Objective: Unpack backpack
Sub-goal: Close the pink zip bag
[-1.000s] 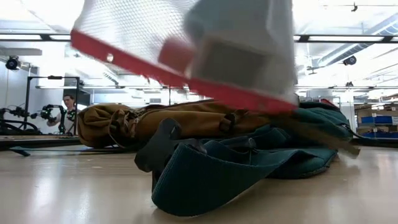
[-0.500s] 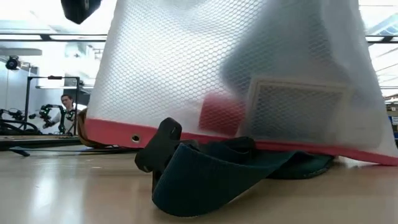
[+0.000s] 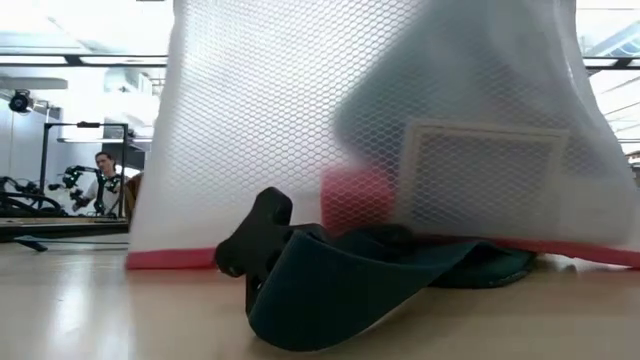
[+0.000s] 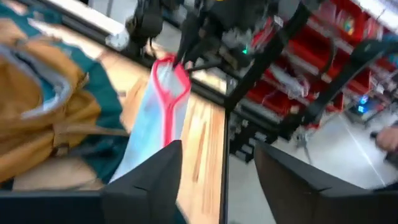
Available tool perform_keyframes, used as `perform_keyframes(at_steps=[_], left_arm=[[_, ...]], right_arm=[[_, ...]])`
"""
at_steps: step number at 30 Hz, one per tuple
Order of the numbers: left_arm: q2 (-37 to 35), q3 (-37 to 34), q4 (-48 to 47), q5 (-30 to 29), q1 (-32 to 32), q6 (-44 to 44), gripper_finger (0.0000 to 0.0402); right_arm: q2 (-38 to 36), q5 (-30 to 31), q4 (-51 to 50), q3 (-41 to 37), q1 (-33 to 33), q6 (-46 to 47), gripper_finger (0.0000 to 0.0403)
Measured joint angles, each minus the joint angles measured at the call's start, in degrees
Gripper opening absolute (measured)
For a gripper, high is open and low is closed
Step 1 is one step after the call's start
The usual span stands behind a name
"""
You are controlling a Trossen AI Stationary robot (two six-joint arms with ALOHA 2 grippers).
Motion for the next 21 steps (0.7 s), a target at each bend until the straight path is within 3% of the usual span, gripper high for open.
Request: perform_keyframes(at_steps=[8, 14, 21], left_arm=[[13.06, 6.73, 2.9, -2.18, 2.3, 3.77, 0.0205], [24.73, 18.0, 1.14, 3.7, 5.33, 14.59, 0.0197], [31.34, 29.26, -20.94, 3.97, 8.85, 10.57, 0.0202]], right_arm=[[0.0, -0.23, 4.31, 0.0, 2.31, -2.44, 0.0], [0.79, 0.01, 4.29, 0.0, 2.1, -3.47, 0.0], [1.49, 0.33, 4.31, 0.0, 3.28, -3.88, 0.0]])
